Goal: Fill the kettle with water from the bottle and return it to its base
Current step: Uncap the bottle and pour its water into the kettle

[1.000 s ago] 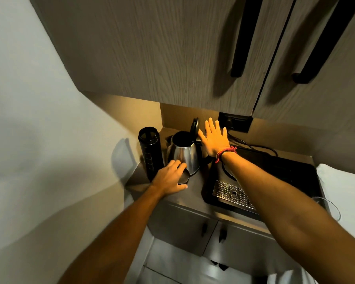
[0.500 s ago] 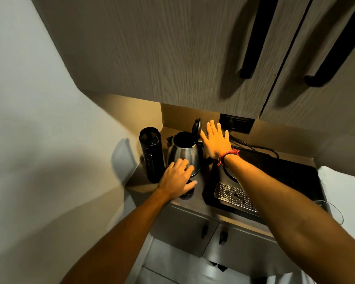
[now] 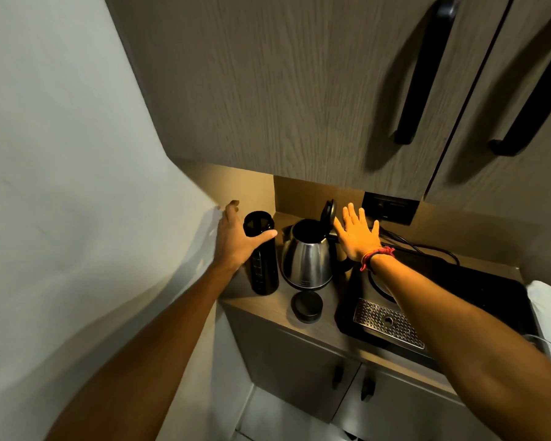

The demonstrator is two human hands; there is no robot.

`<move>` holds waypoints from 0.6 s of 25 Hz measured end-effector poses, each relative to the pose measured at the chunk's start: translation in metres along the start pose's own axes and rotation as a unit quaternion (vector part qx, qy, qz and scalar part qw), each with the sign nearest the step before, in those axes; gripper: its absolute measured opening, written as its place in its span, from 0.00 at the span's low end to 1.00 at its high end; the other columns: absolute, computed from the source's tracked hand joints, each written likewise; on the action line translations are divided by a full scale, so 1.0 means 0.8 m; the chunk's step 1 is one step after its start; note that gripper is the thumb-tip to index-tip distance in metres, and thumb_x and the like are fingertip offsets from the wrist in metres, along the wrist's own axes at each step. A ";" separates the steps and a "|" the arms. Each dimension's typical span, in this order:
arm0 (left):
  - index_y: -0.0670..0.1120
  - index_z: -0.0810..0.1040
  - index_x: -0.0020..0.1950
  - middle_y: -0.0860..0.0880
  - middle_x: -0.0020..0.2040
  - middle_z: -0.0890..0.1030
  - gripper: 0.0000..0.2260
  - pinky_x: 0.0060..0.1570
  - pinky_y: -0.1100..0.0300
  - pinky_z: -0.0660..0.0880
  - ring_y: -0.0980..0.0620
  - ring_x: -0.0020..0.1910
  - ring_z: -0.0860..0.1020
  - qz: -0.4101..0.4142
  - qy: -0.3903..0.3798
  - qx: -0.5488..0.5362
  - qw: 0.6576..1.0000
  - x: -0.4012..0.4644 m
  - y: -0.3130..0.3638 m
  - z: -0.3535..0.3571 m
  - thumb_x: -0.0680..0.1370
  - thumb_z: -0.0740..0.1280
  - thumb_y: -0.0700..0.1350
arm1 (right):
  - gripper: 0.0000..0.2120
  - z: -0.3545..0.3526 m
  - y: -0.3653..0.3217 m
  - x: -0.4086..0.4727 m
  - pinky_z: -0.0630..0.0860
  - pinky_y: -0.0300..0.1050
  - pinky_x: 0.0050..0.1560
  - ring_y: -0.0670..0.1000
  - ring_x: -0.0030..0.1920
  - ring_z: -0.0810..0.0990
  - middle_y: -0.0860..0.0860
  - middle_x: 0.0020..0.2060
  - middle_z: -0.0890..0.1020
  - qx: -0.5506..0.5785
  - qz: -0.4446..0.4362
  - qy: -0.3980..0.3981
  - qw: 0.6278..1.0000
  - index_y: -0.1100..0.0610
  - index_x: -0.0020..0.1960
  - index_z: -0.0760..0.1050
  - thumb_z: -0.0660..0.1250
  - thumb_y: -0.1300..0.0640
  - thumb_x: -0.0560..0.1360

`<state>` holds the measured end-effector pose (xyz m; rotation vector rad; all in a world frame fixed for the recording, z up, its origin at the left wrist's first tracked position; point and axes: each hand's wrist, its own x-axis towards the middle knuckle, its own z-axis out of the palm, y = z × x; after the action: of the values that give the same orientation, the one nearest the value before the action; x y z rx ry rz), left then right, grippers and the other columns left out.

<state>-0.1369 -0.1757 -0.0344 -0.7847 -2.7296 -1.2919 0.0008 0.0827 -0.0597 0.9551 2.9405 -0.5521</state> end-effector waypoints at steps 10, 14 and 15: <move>0.48 0.75 0.67 0.48 0.60 0.81 0.37 0.62 0.46 0.76 0.47 0.61 0.78 -0.122 0.012 -0.223 0.967 -0.019 -0.022 0.060 0.60 0.84 0.47 | 0.33 0.001 0.001 0.002 0.41 0.67 0.77 0.58 0.80 0.40 0.53 0.81 0.41 -0.017 0.004 -0.031 0.999 0.55 0.80 0.41 0.43 0.41 0.81; 0.49 0.76 0.66 0.51 0.58 0.81 0.34 0.58 0.58 0.76 0.51 0.59 0.79 -0.100 0.055 -0.209 0.971 -0.026 -0.023 0.070 0.62 0.83 0.46 | 0.33 -0.002 0.001 0.000 0.41 0.67 0.77 0.58 0.80 0.40 0.52 0.81 0.41 -0.014 0.011 -0.041 0.999 0.55 0.81 0.41 0.43 0.40 0.81; 0.49 0.76 0.65 0.52 0.57 0.81 0.33 0.55 0.63 0.76 0.52 0.57 0.79 -0.088 0.068 -0.207 0.972 -0.028 -0.020 0.071 0.62 0.83 0.46 | 0.33 -0.002 0.001 0.001 0.42 0.68 0.77 0.58 0.80 0.40 0.53 0.81 0.41 -0.019 0.008 -0.041 0.999 0.55 0.81 0.41 0.43 0.41 0.81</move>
<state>-0.1143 -0.1525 -0.0885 -0.4512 -2.4997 -1.9112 0.0010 0.0841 -0.0587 0.9290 2.8564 -0.5209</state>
